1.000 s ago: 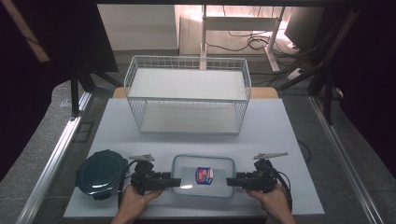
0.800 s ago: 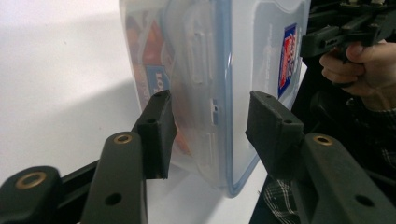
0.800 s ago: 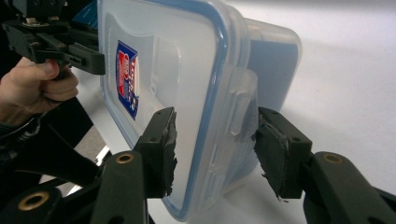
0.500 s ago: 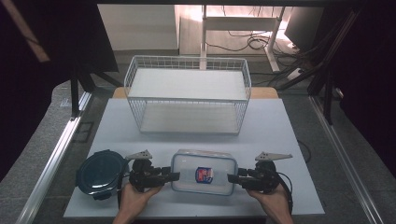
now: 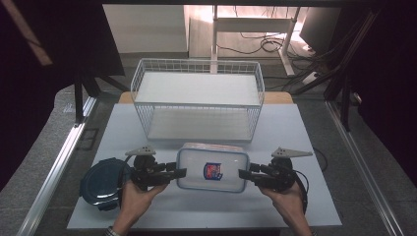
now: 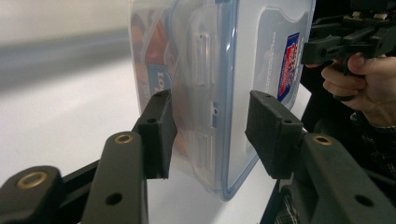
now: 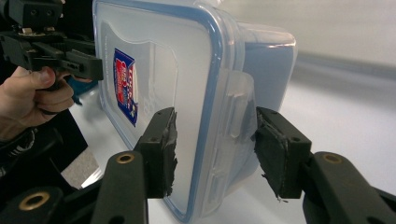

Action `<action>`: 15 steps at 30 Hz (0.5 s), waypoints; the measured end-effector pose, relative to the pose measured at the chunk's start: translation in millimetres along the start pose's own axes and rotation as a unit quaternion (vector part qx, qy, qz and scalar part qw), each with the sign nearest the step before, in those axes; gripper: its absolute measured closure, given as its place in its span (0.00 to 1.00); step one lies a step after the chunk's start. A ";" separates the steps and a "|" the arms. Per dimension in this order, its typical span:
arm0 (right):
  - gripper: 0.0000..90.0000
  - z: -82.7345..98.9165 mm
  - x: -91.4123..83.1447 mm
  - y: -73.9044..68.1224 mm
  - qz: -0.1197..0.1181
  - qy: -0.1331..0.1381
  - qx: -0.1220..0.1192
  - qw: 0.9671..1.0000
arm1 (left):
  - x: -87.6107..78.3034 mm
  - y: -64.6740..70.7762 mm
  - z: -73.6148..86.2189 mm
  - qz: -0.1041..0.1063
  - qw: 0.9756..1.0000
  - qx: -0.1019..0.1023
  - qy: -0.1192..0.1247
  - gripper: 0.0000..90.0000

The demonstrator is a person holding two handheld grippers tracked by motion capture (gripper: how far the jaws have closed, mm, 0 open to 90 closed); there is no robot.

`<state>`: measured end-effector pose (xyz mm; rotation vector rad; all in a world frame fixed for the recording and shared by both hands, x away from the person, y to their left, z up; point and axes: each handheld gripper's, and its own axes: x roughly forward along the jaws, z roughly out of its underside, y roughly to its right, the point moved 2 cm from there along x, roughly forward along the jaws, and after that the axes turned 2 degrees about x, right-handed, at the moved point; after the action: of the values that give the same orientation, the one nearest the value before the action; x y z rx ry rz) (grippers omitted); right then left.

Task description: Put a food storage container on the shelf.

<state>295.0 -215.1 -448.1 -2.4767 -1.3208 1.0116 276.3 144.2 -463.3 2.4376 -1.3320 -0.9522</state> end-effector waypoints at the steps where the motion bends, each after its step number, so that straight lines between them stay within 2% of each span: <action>1: 0.56 -3.0 0.4 0.1 -0.002 0.003 0.000 1.000 | -2.8 -0.5 -6.2 -0.003 1.000 0.003 0.001 0.58; 5: 0.56 -21.1 4.2 -0.5 -0.011 0.010 -0.002 1.000 | -11.0 -4.3 -24.7 -0.008 1.000 0.007 0.008 0.58; 15: 0.56 -66.6 10.5 -0.4 -0.010 0.025 -0.015 1.000 | -23.5 -17.4 -68.9 -0.014 1.000 0.013 0.023 0.58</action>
<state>340.6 -195.4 -402.5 -2.4878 -1.3538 0.9267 322.1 164.8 -407.9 2.4872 -1.3060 -0.8842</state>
